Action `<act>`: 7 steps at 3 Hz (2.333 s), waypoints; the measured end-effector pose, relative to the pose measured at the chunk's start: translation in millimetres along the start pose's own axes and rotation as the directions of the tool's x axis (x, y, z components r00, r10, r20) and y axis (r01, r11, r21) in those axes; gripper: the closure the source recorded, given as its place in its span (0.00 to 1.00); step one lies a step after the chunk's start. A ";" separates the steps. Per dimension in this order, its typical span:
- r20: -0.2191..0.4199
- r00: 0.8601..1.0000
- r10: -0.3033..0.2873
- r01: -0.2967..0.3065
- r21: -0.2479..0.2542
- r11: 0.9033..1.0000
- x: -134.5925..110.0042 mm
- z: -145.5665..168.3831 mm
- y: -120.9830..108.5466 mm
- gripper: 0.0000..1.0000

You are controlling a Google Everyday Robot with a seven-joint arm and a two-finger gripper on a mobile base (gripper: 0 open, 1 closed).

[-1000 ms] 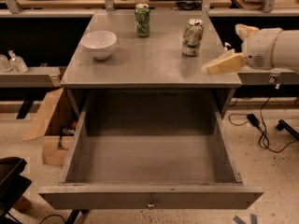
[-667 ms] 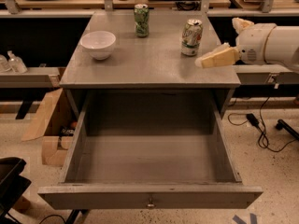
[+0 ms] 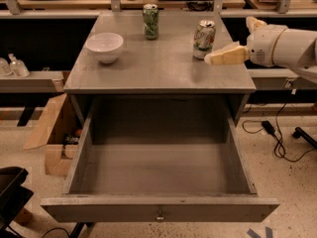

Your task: Place 7up can into top drawer

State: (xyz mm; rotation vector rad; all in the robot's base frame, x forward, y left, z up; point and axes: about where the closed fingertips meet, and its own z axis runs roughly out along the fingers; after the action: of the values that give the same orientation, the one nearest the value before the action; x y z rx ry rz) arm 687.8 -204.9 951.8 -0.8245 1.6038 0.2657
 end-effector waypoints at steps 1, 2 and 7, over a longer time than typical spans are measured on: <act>0.064 0.996 0.055 -0.058 0.052 0.997 2.0 29.1 -34.3 0.00; 0.114 0.985 0.128 -0.137 0.077 0.987 8.9 73.6 -76.5 0.00; 0.106 0.941 0.320 -0.322 0.001 0.947 34.7 174.2 -43.4 0.41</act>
Offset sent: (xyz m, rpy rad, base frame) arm 0.1505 -0.0293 -0.0020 0.2287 -0.0377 -0.1160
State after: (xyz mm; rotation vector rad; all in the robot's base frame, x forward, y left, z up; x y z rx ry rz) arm 849.8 -144.3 892.6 -0.5215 1.6353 0.5181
